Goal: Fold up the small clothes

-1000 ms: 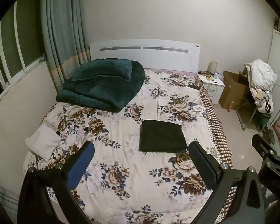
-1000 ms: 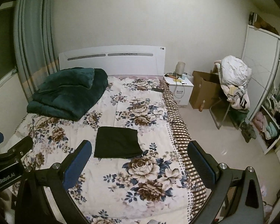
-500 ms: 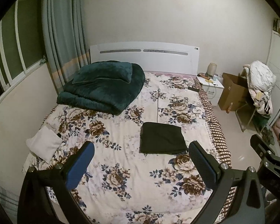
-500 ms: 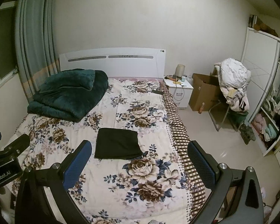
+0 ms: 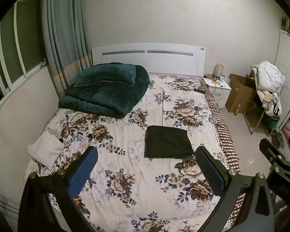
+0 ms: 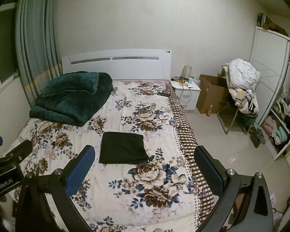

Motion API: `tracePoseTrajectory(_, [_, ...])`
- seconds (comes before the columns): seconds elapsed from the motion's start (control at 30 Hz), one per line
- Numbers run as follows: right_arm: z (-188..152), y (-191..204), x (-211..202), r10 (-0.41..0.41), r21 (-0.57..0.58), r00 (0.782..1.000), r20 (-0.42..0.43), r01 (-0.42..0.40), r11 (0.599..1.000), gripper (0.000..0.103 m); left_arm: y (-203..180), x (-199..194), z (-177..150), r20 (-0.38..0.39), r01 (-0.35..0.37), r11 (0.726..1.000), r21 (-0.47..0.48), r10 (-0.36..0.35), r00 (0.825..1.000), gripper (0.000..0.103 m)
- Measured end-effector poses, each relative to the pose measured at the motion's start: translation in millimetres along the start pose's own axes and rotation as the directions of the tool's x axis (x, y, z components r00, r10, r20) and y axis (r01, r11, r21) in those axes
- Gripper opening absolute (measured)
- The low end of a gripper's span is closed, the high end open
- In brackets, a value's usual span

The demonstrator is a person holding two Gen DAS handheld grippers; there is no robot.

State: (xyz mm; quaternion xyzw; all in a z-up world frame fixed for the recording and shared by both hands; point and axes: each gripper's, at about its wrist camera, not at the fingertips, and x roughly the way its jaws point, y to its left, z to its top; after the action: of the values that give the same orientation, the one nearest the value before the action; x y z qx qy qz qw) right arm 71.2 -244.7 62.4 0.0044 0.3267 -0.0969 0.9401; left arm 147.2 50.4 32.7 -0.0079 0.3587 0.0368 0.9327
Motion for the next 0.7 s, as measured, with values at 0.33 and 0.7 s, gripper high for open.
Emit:
tracePoseTrajectory(0.33, [-2.6, -0.2, -2.2, -0.005, 0.006, 1.000, 0.001, 0.005, 1.000, 0.103, -0.5, 0.1, 0.1, -0.002, 0.001, 1.000, 0.000, -0.001, 1.000, 0.103])
tracePoseTrajectory(0.7, [-2.4, 1.1, -3.5, -0.009, 0.007, 1.000, -0.002, 0.009, 1.000, 0.103, -0.8, -0.3, 0.2, -0.004, 0.002, 1.000, 0.001, -0.002, 1.000, 0.103])
